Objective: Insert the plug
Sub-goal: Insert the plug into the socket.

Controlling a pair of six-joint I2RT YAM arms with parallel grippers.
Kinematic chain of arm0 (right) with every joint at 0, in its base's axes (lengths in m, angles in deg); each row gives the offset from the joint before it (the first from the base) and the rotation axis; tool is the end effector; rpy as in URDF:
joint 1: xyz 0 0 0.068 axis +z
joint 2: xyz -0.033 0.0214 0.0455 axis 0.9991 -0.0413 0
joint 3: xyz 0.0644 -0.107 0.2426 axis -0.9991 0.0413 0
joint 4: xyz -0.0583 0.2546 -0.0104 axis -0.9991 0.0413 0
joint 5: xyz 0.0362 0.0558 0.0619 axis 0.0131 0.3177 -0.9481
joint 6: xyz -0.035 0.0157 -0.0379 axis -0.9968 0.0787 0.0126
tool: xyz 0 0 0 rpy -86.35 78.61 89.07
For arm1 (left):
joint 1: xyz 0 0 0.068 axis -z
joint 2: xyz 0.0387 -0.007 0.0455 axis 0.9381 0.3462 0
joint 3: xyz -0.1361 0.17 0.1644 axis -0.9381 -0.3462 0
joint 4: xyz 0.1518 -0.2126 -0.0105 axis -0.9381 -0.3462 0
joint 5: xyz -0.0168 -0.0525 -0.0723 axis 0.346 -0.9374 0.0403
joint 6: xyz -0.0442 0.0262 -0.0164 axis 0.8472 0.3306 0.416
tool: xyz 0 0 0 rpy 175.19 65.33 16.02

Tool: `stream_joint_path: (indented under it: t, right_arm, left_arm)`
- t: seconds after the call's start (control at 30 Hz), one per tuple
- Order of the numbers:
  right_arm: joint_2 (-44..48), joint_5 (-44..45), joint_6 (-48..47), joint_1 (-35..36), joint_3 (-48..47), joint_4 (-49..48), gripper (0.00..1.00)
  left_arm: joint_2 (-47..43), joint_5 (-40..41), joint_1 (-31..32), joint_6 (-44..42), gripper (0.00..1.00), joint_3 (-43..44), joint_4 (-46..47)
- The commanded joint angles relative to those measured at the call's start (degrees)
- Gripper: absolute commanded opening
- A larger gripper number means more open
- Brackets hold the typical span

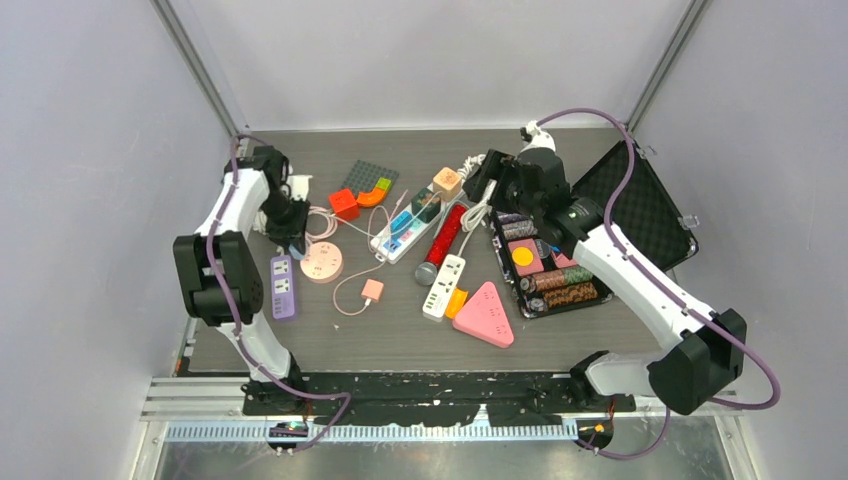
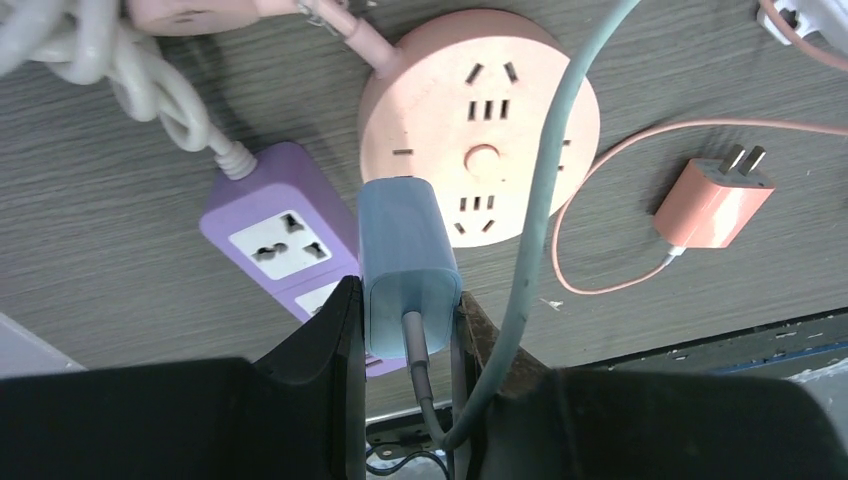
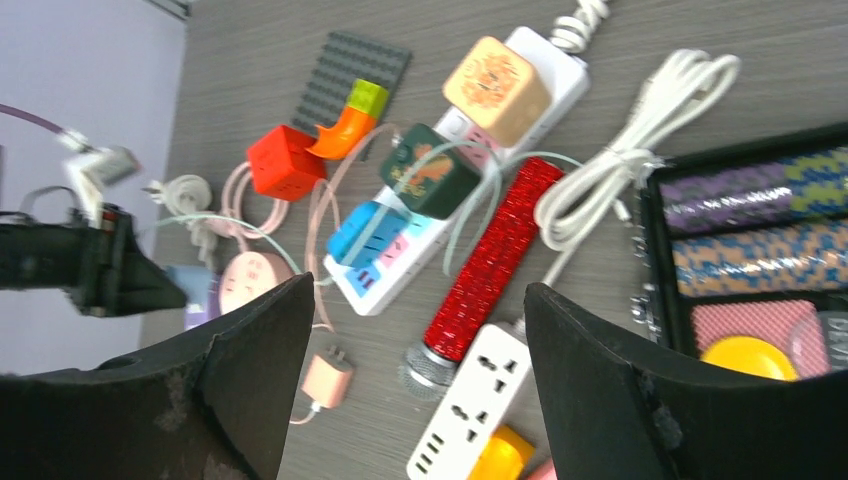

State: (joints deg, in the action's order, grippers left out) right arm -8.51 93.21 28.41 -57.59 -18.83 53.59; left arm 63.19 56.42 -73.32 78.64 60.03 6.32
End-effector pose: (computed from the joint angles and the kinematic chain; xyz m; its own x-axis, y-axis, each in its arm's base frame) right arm 0.2631 0.1482 0.3580 -0.5408 0.3561 -0.7620 -0.1338 0.8580 0.4959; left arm 0.3346 0.0152 0.2390 -0.9841 0.1277 -0.1233 0.1441 0.9804 -0.1343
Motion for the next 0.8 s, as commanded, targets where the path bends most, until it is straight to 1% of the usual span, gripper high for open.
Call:
stream_joint_path:
  t: [0.0,0.07,0.3,0.53,0.77]
  right_arm:
    - [3.8,4.0,-4.2,-0.8,2.4,0.9,0.81]
    - [3.5,4.0,-4.2,-0.9,2.5,1.2,0.81]
    - [1.8,2.6,-2.9,-1.0,2.1,2.0,0.81]
    - [-0.1,2.1,-1.8,-1.0,1.0,3.2,0.79]
    - [0.1,4.6,-1.3,-1.0,1.1,4.0,0.79]
  left_arm:
    - [2.7,0.8,-1.9,-1.3,0.0,5.7,-2.8]
    - [4.3,0.8,-2.0,-1.4,0.0,6.8,-3.9]
    - [5.2,-3.4,-1.9,-0.8,0.0,6.4,-4.2]
    - [6.3,-3.9,-1.9,-0.1,0.0,7.1,-4.8]
    - [8.2,-4.2,-1.9,0.2,0.0,6.8,-4.1]
